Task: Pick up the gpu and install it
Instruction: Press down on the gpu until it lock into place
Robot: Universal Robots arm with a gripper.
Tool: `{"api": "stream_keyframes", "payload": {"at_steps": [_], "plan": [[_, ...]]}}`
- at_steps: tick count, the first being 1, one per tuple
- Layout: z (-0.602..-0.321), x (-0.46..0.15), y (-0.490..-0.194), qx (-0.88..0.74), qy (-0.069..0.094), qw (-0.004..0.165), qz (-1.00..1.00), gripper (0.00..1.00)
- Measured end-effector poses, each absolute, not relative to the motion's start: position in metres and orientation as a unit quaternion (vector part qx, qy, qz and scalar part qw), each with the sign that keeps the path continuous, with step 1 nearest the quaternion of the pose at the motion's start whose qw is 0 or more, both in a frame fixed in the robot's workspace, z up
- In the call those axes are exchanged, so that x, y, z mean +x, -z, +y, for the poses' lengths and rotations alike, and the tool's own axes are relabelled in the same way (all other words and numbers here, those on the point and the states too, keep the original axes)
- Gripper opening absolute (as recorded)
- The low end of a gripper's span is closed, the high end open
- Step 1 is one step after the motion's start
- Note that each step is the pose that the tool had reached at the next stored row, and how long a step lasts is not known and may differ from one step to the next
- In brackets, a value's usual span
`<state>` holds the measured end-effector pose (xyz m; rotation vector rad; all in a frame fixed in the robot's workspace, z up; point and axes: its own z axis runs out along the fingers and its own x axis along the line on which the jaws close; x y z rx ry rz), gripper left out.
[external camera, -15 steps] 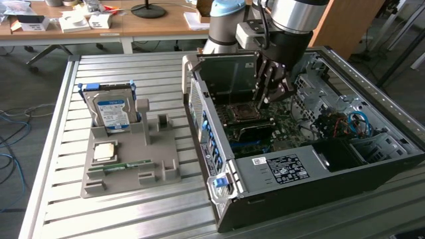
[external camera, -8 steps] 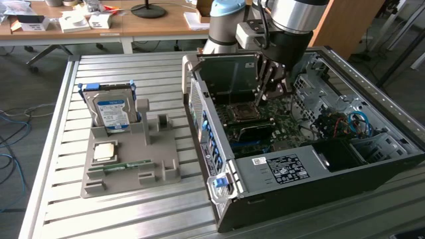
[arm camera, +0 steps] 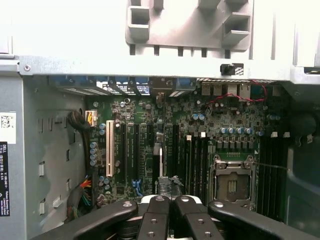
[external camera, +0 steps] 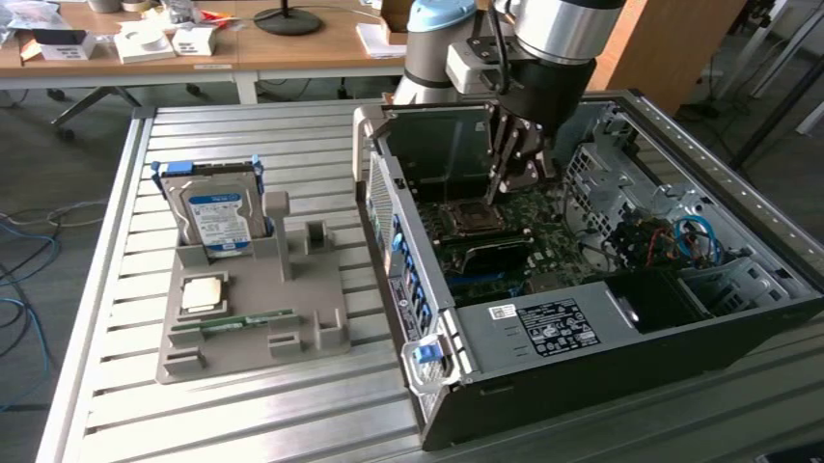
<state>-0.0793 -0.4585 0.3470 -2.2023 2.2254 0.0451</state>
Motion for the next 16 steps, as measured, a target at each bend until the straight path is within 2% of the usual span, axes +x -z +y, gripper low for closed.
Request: {"api": "stream_keyframes", "payload": {"at_steps": [16], "plan": [[-0.4584, -0.0793, -0.3379, -0.703, -0.014, 0.005, 0.711, 0.11]]}}
